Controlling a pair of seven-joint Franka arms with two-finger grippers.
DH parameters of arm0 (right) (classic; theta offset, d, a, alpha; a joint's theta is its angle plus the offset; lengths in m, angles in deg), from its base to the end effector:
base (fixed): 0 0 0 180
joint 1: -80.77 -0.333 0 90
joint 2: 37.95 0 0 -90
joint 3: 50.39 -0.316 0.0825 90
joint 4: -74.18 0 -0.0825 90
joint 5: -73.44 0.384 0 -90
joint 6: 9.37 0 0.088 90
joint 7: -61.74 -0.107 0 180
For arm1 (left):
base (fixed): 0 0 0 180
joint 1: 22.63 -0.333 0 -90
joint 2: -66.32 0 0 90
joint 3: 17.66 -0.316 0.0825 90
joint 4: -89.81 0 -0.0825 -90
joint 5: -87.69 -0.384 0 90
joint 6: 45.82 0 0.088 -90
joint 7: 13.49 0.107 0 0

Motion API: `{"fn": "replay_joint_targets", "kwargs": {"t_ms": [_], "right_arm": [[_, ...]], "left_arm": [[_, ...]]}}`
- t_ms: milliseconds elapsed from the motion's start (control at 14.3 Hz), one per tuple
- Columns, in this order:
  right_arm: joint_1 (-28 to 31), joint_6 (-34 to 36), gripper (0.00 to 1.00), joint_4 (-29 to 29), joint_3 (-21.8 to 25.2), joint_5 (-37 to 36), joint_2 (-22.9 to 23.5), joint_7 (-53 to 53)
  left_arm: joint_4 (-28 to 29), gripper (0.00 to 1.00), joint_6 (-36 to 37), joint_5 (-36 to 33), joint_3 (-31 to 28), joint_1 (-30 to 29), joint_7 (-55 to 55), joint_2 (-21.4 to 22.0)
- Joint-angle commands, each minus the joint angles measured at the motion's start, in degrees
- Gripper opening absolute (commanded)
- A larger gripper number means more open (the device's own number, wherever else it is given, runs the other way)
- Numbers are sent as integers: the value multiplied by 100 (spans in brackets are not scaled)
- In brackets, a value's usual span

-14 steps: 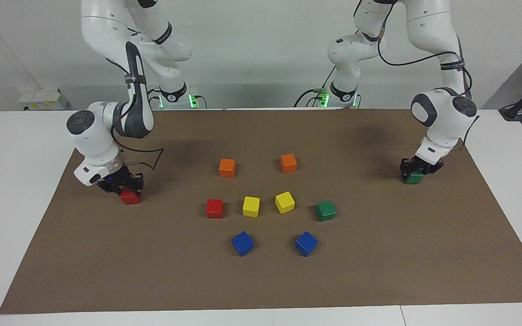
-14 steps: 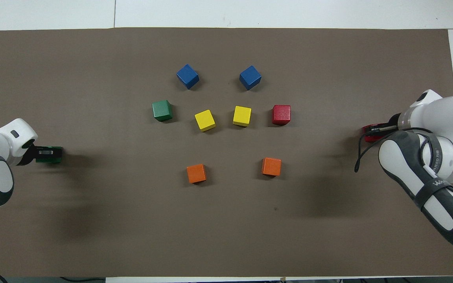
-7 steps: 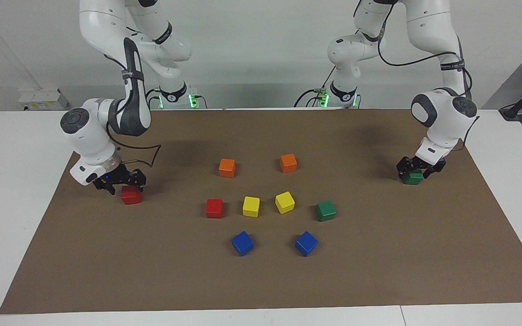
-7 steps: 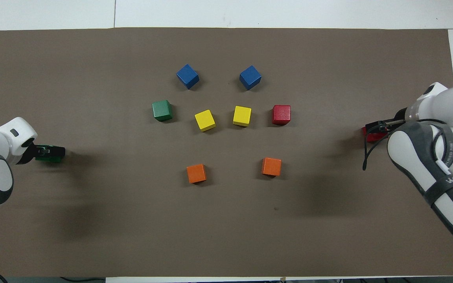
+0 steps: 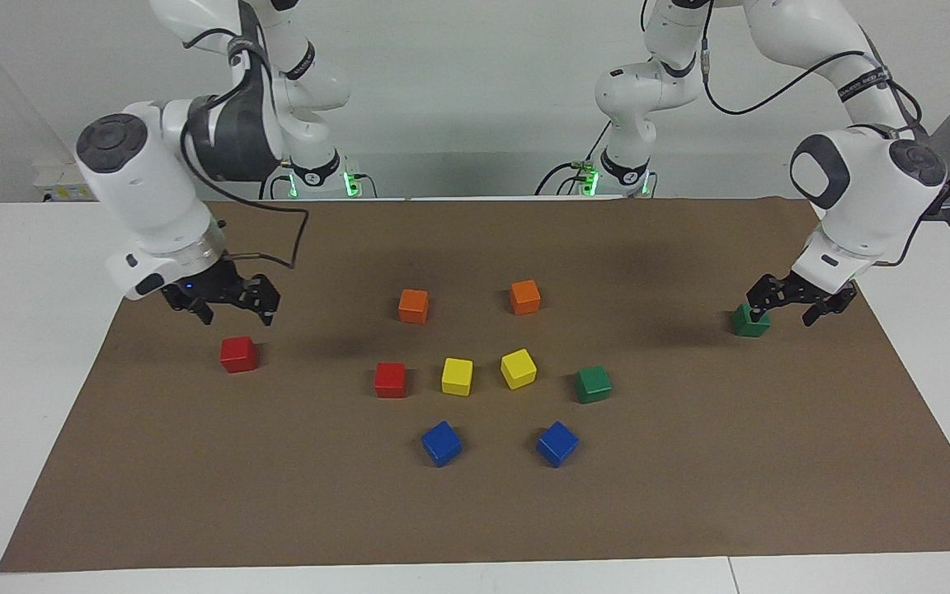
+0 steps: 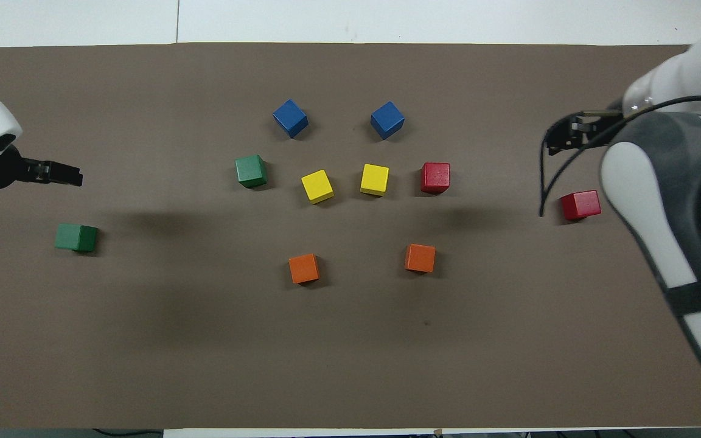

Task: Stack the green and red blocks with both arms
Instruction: 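Reach the left gripper to green while the right gripper reaches red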

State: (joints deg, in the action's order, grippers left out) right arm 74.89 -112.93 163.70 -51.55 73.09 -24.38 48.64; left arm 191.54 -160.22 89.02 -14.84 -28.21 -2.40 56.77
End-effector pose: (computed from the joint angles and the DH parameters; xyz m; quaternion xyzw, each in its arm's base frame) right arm 0.6313 0.0763 0.5080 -0.9986 0.0524 -0.0042 0.0001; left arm 0.6145 0.0297 0.4665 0.9972 -0.0677 0.0289 0.0114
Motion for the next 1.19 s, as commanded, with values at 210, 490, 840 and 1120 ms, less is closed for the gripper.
{"fn": "replay_joint_targets", "kwargs": {"t_ms": [210,490,840,1120], "right_arm": [[-879,-611,100,-488,-7,-202,900,-1512],[-1073,-1087,100,-436,-7,-193,1164,-1801],[-1205,-1841,100,-7,-7,-193,1340,-1916],[-1240,-2326,100,434,-7,-193,1341,-1908]], "left_arm": [[-989,100,305,122,-62,1496,-2522,-688],[-1059,100,-187,69,-80,2279,-3481,-1223],[-1085,100,-661,-53,-80,2465,-3526,-1698],[-769,100,-1145,-159,-80,2474,-3518,-1848]]}}
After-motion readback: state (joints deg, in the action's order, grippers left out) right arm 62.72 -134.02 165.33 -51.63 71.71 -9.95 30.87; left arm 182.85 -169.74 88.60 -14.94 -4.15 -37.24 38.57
